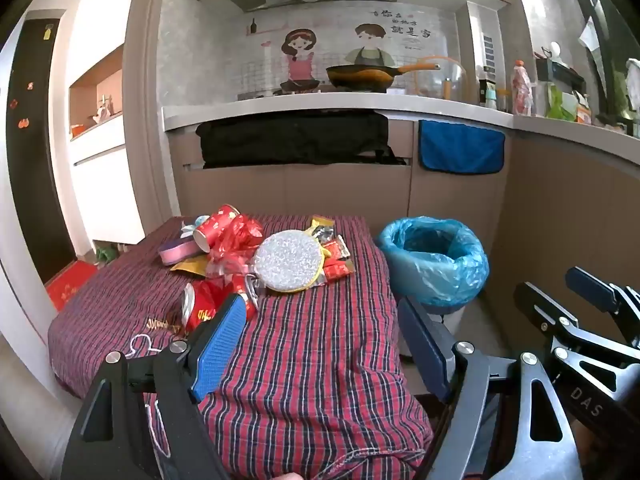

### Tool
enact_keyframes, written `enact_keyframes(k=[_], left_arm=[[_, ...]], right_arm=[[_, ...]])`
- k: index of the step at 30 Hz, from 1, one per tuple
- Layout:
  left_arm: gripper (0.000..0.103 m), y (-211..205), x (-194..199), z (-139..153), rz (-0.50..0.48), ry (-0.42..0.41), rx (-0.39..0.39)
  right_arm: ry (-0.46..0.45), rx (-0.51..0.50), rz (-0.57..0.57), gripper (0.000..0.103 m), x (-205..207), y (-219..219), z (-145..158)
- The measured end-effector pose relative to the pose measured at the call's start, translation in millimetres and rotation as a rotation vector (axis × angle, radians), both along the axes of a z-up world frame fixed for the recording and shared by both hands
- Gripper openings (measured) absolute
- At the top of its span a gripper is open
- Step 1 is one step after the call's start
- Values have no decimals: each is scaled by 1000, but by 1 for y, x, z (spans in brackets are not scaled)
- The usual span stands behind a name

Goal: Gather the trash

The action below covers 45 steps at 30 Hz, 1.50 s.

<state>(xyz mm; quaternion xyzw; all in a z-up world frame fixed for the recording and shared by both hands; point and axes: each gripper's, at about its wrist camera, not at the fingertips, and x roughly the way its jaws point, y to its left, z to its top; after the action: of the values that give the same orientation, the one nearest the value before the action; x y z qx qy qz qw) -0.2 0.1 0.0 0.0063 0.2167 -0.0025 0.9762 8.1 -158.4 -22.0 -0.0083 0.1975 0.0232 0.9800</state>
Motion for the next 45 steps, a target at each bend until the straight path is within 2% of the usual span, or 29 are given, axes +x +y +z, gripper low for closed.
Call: enact_keyframes(k=[14,45], left_arm=[[78,0,3,-6,-11,-4,3],[78,-5,2,2,-10,0,13]], right_arm=[[-15,3,-11,70,3,1,0],[-19,13,-16,70,0,-5,2]])
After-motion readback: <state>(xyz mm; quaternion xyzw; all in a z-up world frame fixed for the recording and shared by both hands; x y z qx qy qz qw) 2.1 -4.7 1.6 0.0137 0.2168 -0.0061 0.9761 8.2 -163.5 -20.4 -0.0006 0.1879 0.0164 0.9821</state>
